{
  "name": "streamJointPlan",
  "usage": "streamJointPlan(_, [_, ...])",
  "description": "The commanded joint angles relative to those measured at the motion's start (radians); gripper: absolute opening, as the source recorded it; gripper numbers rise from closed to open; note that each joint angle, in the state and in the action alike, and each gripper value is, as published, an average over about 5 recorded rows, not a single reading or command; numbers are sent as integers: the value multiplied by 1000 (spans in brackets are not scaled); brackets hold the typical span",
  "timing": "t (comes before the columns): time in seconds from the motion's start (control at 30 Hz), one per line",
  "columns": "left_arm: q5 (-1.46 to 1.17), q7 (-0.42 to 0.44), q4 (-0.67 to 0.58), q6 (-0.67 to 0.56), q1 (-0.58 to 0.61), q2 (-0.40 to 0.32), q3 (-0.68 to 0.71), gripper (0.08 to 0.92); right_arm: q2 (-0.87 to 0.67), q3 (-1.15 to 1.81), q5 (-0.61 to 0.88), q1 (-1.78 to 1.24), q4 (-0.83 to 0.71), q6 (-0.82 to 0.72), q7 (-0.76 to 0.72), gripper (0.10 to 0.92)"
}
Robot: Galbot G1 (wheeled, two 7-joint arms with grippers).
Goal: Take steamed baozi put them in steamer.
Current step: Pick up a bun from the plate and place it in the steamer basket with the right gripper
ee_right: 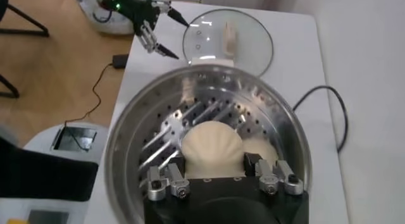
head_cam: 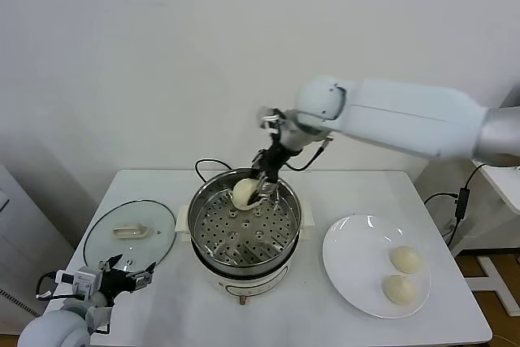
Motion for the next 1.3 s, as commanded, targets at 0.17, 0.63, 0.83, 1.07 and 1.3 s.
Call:
streamJointPlan(0.17, [-6, 0, 6, -4, 0, 4, -2, 823, 147, 14, 3, -141, -96, -31, 79, 560])
streamJointPlan(0.63, [-7, 1, 10, -9, 0, 3, -4, 823, 172, 16, -33, -196, -129, -55, 123, 560])
streamJointPlan(0.83, [-7, 2, 15, -13, 0, 3, -4, 823, 172, 17, -37, -206, -142, -58, 134, 560])
streamJointPlan(1.07, [-7, 3, 23, -16, -4, 5, -4, 823, 172, 29, -36, -199, -147, -52, 130, 694])
streamJointPlan(1.3, [-8, 3, 20, -14, -7, 7, -5, 823, 85, 36, -90, -92, -86, -39, 45, 818])
